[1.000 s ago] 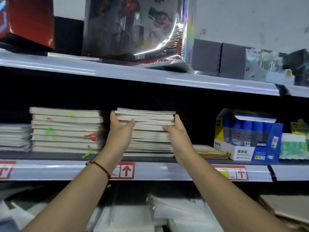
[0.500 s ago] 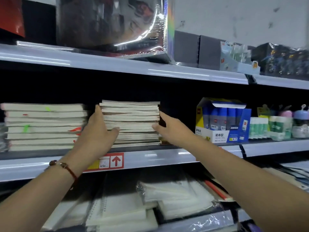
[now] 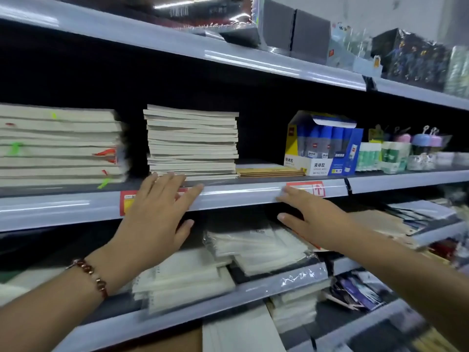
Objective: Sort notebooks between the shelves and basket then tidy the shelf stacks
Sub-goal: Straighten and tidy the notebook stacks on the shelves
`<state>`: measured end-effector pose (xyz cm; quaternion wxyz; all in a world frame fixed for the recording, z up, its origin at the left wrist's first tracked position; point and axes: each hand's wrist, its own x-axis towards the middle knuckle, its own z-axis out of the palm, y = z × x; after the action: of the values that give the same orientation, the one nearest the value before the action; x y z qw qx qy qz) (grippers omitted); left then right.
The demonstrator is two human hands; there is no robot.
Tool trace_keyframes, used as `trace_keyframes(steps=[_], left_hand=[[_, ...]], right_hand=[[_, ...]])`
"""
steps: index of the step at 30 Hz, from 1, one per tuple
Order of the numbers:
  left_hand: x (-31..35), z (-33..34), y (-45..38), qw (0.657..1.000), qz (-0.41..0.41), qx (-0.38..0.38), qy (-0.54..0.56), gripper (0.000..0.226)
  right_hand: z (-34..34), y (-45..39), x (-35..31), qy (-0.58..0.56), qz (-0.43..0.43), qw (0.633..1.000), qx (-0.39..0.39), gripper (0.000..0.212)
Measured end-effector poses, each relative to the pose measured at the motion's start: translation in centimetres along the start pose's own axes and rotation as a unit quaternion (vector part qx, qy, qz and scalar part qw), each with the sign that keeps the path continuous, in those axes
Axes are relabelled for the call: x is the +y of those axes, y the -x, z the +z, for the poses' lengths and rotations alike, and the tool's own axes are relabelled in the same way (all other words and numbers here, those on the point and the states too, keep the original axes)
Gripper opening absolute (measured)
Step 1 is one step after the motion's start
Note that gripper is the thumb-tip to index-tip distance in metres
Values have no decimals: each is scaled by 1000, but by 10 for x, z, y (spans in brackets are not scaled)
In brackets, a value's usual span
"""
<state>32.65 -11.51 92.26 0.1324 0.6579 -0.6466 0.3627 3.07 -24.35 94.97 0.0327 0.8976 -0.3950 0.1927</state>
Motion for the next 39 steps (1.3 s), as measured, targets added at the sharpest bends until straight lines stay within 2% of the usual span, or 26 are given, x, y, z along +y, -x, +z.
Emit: trace_keyframes(steps=[2, 5, 7, 11, 14, 18, 21, 26, 29, 33, 34, 36, 38, 39], left_hand=[[3, 1, 5, 1000, 5, 1, -4, 68], [22, 7, 19, 997, 59, 41, 21, 47], [39, 18, 33, 995, 76, 30, 60, 44], [73, 43, 48, 991, 36, -34, 122, 46], [109, 52, 41, 981, -2, -64, 185, 46], [170, 57, 1, 969, -37, -86, 227, 51], [225, 66, -48, 960, -48, -90, 260, 43], [319, 99, -138, 914, -80, -131, 376, 50], [363, 124, -178, 911, -104, -164, 364, 62], [400, 144, -202, 890, -164, -222, 362, 77], [407, 147, -204, 894, -169, -224, 349, 79], [418, 145, -209, 924, -160, -210, 276, 76], [430, 136, -221, 954, -128, -180, 204, 71], [437, 132, -230, 957, -108, -175, 204, 70]], right_hand=[[9, 12, 8, 5, 4, 1000, -6, 53], [20, 29, 24, 13, 20, 1000, 12, 53], [25, 38, 36, 25, 28, 999, 0, 50], [33, 54, 73, 49, 41, 998, -19, 37], [42, 66, 118, 45, 80, 996, -19, 43], [39, 82, 190, 52, 102, 993, -22, 43], [26, 95, 251, 74, 120, 989, -30, 38], [-4, 111, 355, 49, 168, 984, -26, 39], [-15, 115, 399, 31, 187, 981, -36, 41], [-18, 109, 443, 20, 186, 981, -47, 42], [-18, 107, 452, 21, 182, 982, -46, 41], [-17, 101, 467, 21, 178, 983, -39, 40], [-15, 94, 481, 19, 179, 983, -35, 39], [-14, 89, 488, 21, 181, 983, -35, 39]])
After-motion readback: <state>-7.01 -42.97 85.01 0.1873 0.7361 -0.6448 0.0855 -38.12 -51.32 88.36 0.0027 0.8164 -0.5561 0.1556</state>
